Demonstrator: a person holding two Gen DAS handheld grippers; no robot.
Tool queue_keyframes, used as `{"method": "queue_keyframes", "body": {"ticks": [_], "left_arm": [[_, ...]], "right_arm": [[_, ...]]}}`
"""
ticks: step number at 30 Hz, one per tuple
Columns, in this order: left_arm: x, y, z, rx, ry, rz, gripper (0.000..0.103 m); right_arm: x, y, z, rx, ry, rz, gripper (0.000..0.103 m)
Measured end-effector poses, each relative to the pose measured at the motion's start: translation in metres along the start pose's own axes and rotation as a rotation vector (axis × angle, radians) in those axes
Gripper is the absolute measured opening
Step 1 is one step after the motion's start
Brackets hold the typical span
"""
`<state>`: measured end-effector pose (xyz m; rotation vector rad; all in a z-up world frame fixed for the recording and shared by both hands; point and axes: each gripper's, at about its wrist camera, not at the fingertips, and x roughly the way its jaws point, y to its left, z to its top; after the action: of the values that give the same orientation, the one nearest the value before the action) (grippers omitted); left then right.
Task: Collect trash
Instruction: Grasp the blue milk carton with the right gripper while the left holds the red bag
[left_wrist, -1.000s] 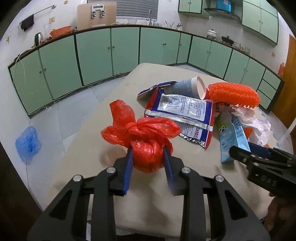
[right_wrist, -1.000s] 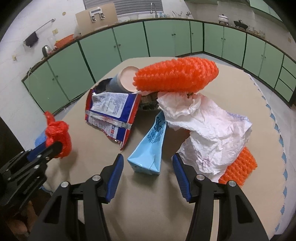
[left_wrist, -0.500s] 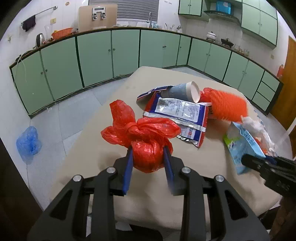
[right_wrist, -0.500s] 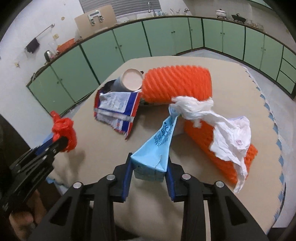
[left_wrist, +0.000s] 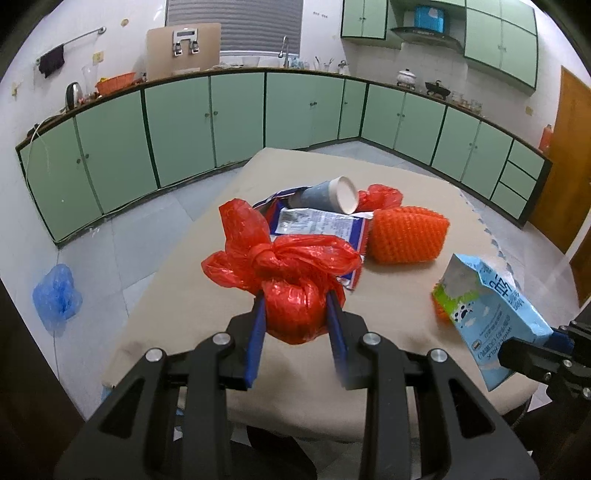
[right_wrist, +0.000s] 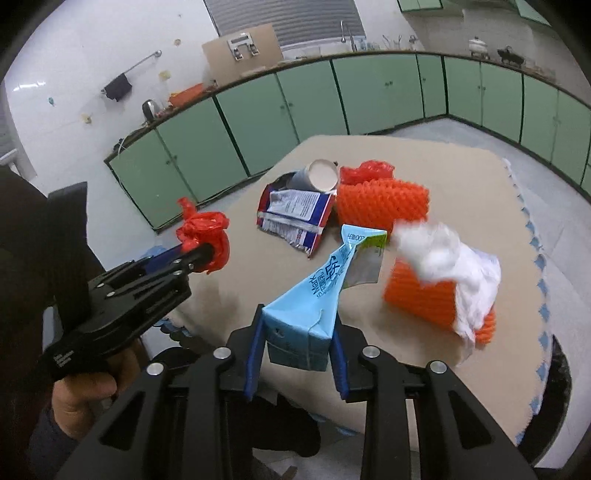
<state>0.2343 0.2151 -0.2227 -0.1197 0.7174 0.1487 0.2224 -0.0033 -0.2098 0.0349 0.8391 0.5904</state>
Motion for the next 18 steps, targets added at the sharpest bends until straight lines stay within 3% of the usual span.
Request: {"method": "queue_keyframes", "body": {"ticks": [10, 18], "left_arm": [[-0.027, -0.023, 0.008, 0.03, -0.032, -0.033, 0.03], [-0.046, -0.065, 0.009, 0.078, -0.041, -0.105, 0.03]], "right_arm": [[-0.051, -0.009, 0.009, -0.006, -0.096, -0.022, 0.031], [-0.102, -0.044, 0.003, 0.025, -0.165, -0.12, 0.031]]}}
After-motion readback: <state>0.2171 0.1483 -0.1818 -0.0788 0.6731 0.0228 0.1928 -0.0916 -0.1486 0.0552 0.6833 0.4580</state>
